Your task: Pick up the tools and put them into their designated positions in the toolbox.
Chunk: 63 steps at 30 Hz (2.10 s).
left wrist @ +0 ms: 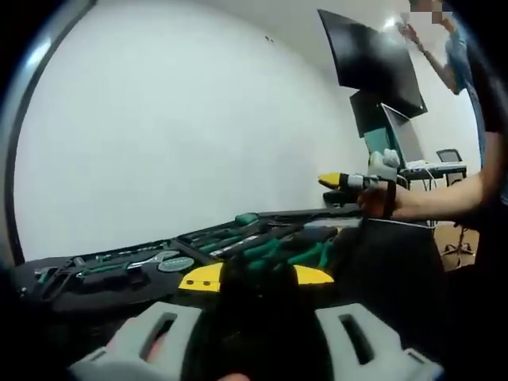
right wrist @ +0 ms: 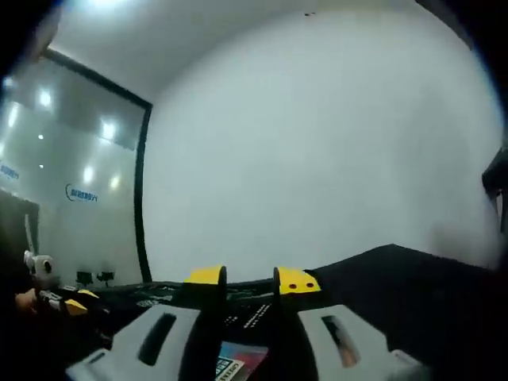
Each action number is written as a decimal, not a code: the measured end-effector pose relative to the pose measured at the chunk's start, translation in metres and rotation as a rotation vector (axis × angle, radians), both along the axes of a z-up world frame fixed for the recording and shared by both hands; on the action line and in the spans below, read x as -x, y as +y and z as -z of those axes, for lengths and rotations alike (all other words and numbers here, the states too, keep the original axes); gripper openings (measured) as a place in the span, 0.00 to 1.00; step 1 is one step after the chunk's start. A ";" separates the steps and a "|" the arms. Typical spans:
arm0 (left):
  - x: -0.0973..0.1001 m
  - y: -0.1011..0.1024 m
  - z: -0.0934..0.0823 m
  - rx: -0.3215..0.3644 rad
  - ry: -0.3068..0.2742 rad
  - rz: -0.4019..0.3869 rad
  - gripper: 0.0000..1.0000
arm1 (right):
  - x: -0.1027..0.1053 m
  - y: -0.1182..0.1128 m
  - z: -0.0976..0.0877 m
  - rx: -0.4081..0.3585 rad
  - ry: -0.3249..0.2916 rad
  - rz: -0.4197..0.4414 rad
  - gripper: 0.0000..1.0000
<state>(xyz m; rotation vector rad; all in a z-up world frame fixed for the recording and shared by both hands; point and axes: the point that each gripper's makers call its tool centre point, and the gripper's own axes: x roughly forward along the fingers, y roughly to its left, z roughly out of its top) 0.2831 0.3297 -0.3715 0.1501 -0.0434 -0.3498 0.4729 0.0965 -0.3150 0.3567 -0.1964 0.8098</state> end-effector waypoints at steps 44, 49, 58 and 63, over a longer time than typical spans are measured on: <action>-0.010 0.008 0.002 0.158 0.081 -0.007 0.26 | -0.009 0.014 0.023 0.014 0.222 -0.058 0.21; -0.009 0.005 0.002 0.124 0.065 0.000 0.26 | -0.035 0.044 -0.026 0.200 0.114 -0.064 0.23; -0.008 0.003 0.000 0.067 0.036 0.004 0.26 | -0.118 0.151 -0.009 1.334 -0.469 -0.395 0.29; -0.004 0.008 -0.006 0.103 0.008 0.001 0.26 | -0.141 0.166 0.023 1.497 -0.413 -0.515 0.28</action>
